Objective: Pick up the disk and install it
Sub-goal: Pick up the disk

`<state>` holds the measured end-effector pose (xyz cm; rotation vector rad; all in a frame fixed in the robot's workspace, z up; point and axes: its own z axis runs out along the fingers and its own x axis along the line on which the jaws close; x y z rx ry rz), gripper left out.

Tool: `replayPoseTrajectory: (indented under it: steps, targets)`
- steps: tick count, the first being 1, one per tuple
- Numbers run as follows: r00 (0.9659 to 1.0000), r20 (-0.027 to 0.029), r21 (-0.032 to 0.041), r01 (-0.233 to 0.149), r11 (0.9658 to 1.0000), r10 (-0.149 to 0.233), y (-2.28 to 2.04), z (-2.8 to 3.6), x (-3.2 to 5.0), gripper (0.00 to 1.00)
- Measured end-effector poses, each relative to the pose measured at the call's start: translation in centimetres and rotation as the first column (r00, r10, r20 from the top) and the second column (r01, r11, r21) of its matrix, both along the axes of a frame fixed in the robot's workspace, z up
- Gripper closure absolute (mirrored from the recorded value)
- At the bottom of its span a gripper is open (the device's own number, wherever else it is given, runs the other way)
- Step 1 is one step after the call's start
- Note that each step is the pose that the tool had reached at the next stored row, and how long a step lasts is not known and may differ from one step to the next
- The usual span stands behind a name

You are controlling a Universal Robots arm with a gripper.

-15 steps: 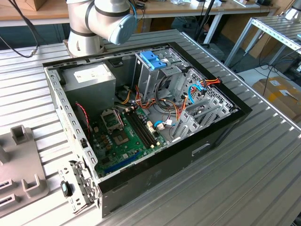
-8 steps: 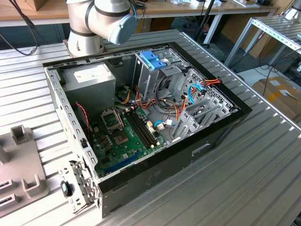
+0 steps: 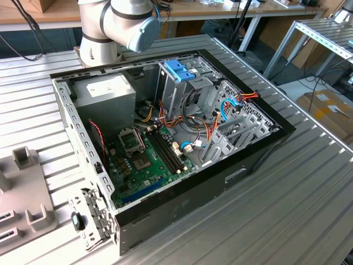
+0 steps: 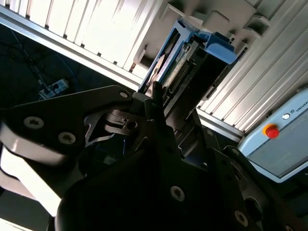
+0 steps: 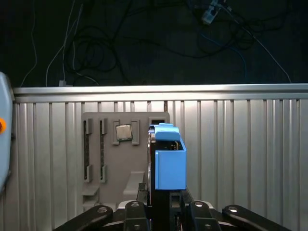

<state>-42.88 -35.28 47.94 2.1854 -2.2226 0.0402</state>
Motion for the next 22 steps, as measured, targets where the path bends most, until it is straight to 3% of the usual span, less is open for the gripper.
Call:
replayPoseTrajectory:
  steps: [22]
  targets:
    - [1.0,0.0001,-0.0001,0.0,1.0,0.0,0.0,0.17,0.31,0.65]
